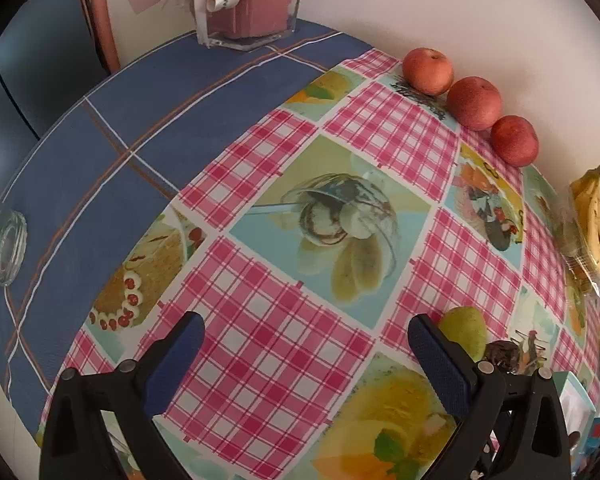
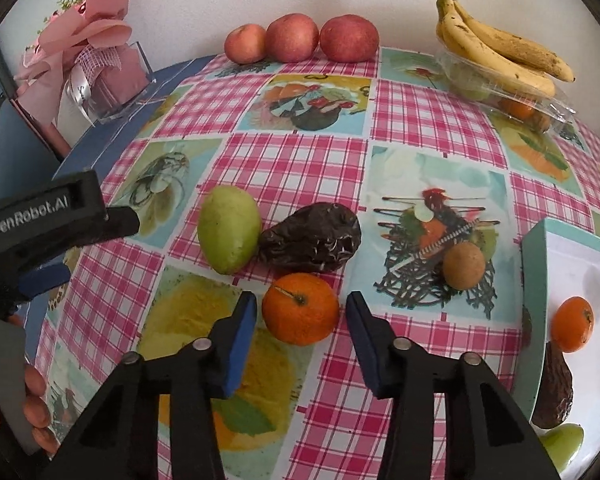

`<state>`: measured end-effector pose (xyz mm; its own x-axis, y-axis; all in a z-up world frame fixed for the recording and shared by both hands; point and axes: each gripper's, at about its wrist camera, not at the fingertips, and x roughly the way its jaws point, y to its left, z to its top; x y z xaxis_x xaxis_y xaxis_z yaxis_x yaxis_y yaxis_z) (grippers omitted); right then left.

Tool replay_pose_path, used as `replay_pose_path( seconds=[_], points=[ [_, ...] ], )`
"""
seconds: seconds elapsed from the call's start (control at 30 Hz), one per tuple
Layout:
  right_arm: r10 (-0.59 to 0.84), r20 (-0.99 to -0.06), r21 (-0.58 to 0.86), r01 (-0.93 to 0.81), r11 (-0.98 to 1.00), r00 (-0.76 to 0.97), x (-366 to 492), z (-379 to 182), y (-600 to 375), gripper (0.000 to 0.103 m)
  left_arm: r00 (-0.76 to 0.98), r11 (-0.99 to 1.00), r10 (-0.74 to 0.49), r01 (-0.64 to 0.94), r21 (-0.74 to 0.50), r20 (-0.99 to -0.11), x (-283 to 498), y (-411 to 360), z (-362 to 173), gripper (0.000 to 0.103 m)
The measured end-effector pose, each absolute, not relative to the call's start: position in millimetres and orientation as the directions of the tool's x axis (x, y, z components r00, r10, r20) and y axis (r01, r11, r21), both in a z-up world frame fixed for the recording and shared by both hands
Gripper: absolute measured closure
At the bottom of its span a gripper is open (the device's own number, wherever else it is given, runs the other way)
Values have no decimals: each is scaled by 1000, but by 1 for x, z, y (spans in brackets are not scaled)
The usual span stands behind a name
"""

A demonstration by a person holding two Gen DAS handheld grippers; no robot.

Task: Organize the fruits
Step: 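Grasp the green pear-shaped fruit with the left tool while the right tool grasps a tangerine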

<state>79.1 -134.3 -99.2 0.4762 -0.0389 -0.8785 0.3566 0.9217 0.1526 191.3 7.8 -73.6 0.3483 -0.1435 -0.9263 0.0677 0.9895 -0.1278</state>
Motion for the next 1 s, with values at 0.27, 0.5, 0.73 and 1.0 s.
replay_pose_path(
  seconds=[0.27, 0.5, 0.73, 1.0],
  points=[
    [-39, -876, 170, 383, 908, 481, 70, -95, -148, 65, 344, 982, -182, 118, -150, -921, 185, -6, -66, 0],
    [-54, -886, 165, 423, 891, 460, 59, -95, -166, 65, 316, 961, -264, 167, -221, -911, 180, -23, -66, 2],
    [-51, -889, 178, 446, 877, 455, 50, -96, -180, 65, 278, 919, -383, 216, -331, -881, 175, -45, -71, 20],
    [-40, -885, 195, 449, 872, 464, 46, -94, -186, 65, 262, 901, -413, 257, -350, -872, 174, -65, -82, 41]
  ],
)
